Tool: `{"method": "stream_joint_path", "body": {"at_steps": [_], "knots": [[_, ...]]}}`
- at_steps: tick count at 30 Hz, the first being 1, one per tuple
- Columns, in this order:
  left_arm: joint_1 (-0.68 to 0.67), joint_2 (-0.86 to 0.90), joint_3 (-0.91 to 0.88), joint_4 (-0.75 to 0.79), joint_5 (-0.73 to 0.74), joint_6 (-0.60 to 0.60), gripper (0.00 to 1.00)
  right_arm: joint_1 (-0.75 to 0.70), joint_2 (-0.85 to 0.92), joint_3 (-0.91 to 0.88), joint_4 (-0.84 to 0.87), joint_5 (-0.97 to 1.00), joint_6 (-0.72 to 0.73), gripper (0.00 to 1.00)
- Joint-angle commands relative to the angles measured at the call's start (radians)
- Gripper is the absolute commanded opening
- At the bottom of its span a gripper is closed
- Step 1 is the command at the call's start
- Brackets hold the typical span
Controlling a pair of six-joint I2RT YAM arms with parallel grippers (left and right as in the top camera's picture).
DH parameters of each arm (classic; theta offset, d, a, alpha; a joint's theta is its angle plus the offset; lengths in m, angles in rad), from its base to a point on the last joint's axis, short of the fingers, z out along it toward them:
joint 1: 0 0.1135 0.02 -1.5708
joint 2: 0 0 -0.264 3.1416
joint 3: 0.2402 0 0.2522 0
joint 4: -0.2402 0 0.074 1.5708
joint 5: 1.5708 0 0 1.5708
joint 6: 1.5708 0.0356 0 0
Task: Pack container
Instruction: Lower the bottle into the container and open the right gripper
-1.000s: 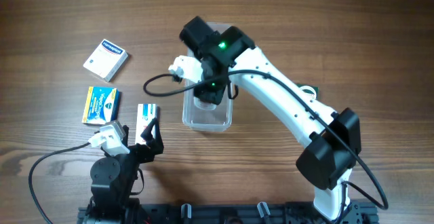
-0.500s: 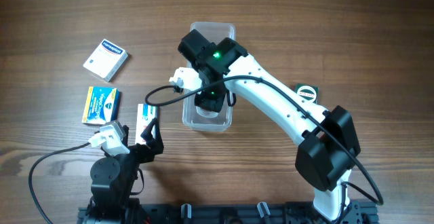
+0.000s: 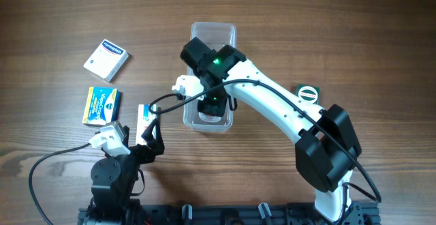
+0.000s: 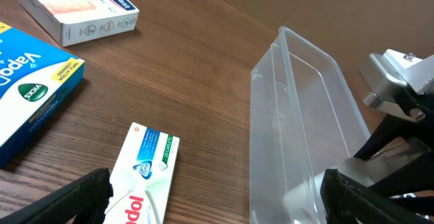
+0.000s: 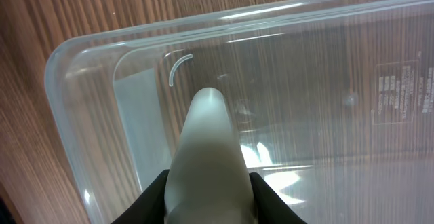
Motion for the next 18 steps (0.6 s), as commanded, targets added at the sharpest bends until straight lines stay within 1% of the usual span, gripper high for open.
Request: {"method": "stream_joint_path", "body": {"at_steps": [1,9,11,15,16,18], "knots": [[0.007,-0.003,-0.002,0.003,0.008,0.012,1.0,0.007,-0.016,-0.011,0.003,0.003,-0.014,0.04],[0.007,-0.003,-0.002,0.003,0.008,0.012,1.0,0.008,-0.016,-0.013,0.002,0.002,0.027,0.04],[0.007,-0.003,-0.002,0.003,0.008,0.012,1.0,0.008,-0.016,-0.013,-0.003,0.002,0.027,0.06],[0.007,-0.003,-0.002,0.003,0.008,0.012,1.0,0.008,-0.016,-0.013,-0.026,0.002,0.028,0.14],[0.007,-0.003,-0.002,0.003,0.008,0.012,1.0,0.008,-0.016,-0.013,-0.03,-0.002,0.027,0.22],[0.007,-0.003,-0.002,0.003,0.008,0.012,1.0,0.008,-0.016,-0.013,-0.037,-0.019,0.027,0.26]]}}
